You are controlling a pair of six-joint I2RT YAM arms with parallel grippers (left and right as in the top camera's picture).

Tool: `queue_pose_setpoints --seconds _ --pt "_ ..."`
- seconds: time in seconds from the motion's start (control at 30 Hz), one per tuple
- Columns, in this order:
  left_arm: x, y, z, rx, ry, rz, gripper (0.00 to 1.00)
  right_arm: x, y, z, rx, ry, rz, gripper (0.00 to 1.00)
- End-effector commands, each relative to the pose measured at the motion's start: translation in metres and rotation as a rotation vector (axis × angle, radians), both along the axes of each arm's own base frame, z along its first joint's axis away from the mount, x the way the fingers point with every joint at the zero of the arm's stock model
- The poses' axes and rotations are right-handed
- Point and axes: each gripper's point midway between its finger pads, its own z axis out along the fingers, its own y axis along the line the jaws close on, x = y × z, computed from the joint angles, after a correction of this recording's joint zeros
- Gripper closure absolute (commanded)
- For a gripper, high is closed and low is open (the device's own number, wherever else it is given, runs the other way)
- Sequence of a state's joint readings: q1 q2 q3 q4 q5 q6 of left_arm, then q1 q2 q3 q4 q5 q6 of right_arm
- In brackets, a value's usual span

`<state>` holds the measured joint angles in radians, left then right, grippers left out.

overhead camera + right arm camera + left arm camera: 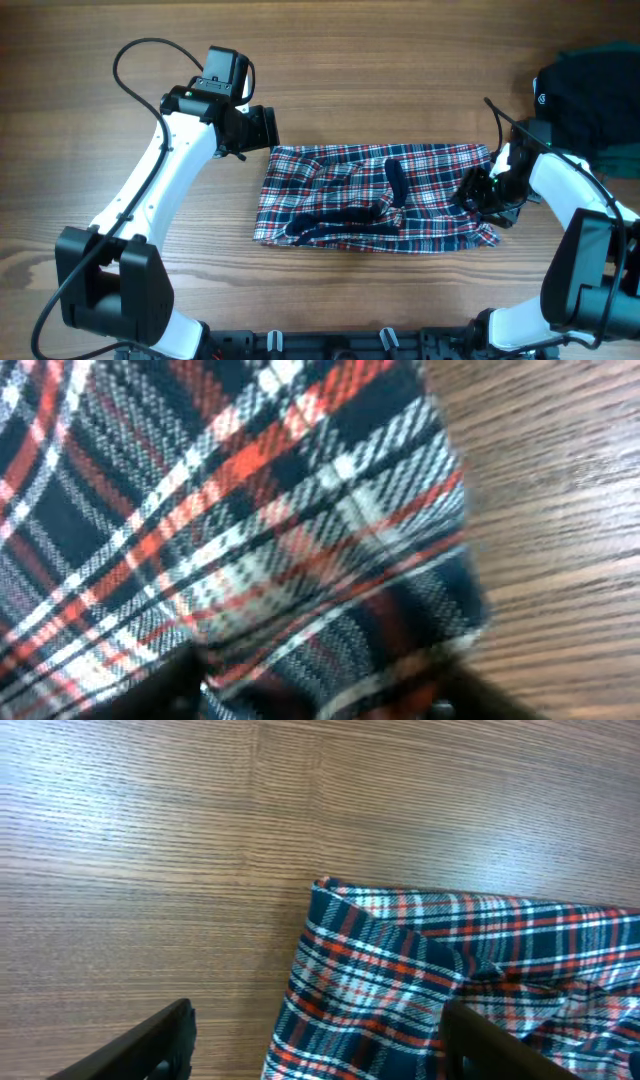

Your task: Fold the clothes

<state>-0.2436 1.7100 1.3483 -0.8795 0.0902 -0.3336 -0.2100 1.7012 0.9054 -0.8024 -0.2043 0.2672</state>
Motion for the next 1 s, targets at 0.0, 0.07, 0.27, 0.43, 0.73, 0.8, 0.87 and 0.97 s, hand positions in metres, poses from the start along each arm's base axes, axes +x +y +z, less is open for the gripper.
queue_pose_setpoints --seconds 0.0,0.07,0.27,0.43,0.73,0.8,0.87,0.97 --pt "0.003 0.006 0.000 0.027 -0.010 -0.001 0.22 -0.002 0.011 -0.013 0.041 0.021 0.015 0.68" --pt "0.003 0.006 0.000 0.027 -0.010 -0.001 0.22 -0.001 0.010 -0.013 0.040 0.016 0.015 0.86" --pt "0.003 0.006 0.000 0.028 -0.008 -0.002 0.21 0.004 0.006 -0.009 0.022 0.009 -0.010 0.96" --pt "0.002 0.006 0.000 0.028 -0.005 -0.002 0.21 0.023 0.003 0.020 0.009 -0.063 -0.009 0.96" --pt "0.003 0.006 0.000 0.028 -0.006 -0.001 0.21 0.036 0.036 0.080 0.001 -0.240 0.131 0.96" --pt "0.003 0.006 0.000 0.028 -0.006 -0.001 0.20 0.036 0.051 0.088 -0.007 -0.267 0.174 0.96" --pt "0.002 0.006 0.000 0.028 -0.005 -0.002 0.20 0.034 0.057 0.092 -0.054 -0.274 0.178 0.96" --pt "0.002 0.005 0.000 0.024 -0.003 -0.003 0.20 0.034 0.066 0.096 -0.086 -0.289 0.198 0.96"
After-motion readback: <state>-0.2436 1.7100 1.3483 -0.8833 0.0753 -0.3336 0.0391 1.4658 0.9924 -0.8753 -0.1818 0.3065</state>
